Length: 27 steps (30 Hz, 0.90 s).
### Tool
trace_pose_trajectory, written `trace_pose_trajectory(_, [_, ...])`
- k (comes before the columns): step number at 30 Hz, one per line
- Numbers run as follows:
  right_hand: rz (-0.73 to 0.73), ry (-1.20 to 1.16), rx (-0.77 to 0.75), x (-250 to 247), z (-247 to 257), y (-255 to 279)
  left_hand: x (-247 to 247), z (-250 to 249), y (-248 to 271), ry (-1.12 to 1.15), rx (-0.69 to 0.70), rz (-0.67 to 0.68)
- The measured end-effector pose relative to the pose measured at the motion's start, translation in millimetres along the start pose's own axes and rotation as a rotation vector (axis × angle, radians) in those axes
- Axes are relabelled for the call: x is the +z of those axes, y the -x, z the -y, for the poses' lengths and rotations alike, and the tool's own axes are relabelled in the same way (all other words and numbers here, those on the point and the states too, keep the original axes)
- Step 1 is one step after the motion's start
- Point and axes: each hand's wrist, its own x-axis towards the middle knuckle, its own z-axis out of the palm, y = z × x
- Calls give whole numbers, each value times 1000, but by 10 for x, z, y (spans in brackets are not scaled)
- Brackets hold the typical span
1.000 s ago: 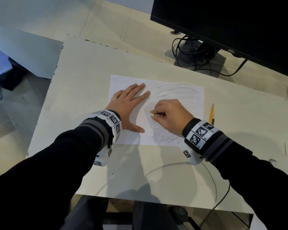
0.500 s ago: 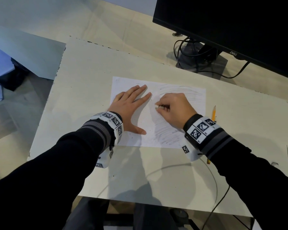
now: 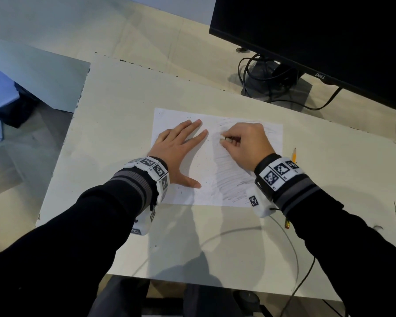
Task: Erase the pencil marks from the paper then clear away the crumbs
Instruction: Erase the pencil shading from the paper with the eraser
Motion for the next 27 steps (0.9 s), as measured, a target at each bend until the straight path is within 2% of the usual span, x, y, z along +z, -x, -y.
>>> trace_pose_trajectory(2, [21, -7, -64, 51, 60, 65, 2, -7, -3, -9, 1, 3])
trace_pose_trajectory(4, [103, -19, -130, 55, 125, 133, 2, -15, 0, -13, 1, -1])
trace_pose_trajectory(8, [16, 15, -24, -3, 26, -14, -11, -10, 4, -9, 0, 1])
trace_pose_trajectory(10, [21, 20, -71, 38, 61, 22, -9, -15, 5, -13, 1, 2])
trace_pose_trajectory(12, [90, 6, -138, 50, 117, 82, -4, -19, 4, -13, 2, -1])
trace_pose_trajectory(16, [5, 28, -14, -7, 23, -52, -3, -9, 3, -12, 0, 0])
trace_pose_trajectory(18, [2, 32, -40, 38, 65, -17, -5, -11, 4, -18, -1, -3])
trace_pose_trajectory(20, [64, 7, -103, 61, 139, 62, -2, -14, 7, -19, -2, -9])
trace_pose_trajectory(22, [52, 12, -53, 19, 76, 9, -3, -17, 9, -10, -1, -14])
trace_pose_trajectory(24, [-39, 18, 45, -19, -5, -73, -4, -15, 12, -8, 1, -12])
trace_pose_trajectory(25, [-62, 18, 55, -10, -5, -77, 0, -14, 12, -12, 1, -13])
trace_pose_trajectory(27, [-15, 25, -18, 44, 76, -9, 2, -10, 10, -12, 4, -15])
